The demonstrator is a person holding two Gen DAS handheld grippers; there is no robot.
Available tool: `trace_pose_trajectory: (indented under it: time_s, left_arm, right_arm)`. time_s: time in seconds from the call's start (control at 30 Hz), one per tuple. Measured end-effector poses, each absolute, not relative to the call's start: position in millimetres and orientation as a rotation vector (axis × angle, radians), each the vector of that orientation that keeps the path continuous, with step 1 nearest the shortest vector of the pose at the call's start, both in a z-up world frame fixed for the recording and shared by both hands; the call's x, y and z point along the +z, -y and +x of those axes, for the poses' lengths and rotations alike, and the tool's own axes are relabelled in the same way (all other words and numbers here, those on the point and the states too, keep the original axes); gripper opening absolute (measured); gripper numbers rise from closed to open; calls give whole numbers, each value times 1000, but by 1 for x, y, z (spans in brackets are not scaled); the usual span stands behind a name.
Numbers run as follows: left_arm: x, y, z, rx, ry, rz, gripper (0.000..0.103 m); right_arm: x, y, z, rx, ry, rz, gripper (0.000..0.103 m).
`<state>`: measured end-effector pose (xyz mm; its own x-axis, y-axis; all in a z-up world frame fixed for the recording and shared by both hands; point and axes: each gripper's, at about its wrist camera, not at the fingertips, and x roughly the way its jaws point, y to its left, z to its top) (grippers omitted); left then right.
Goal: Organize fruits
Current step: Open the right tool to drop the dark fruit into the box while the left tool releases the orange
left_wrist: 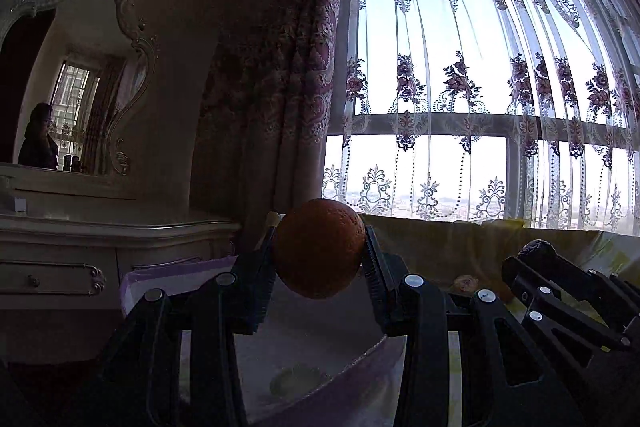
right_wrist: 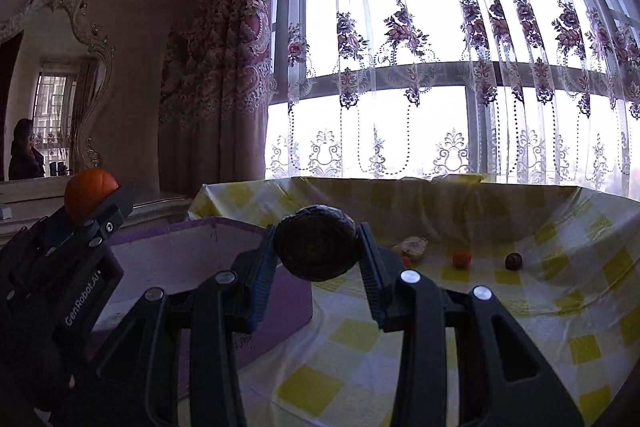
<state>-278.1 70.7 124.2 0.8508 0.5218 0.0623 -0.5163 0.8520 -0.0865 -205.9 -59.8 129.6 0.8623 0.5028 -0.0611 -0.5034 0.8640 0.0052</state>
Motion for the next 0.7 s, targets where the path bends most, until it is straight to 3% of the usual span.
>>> trace_pose_trajectory:
  time_s: [0.43,0.7]
  left_arm:
    - [120,-152,-288,724,-4,-137,39]
    - [115,-196,-265,685,-250,-186,39]
  right_arm:
    - [140,-53,-218,723,-70,-163,40]
    - [124,-116,-185,762,-354,-323,41]
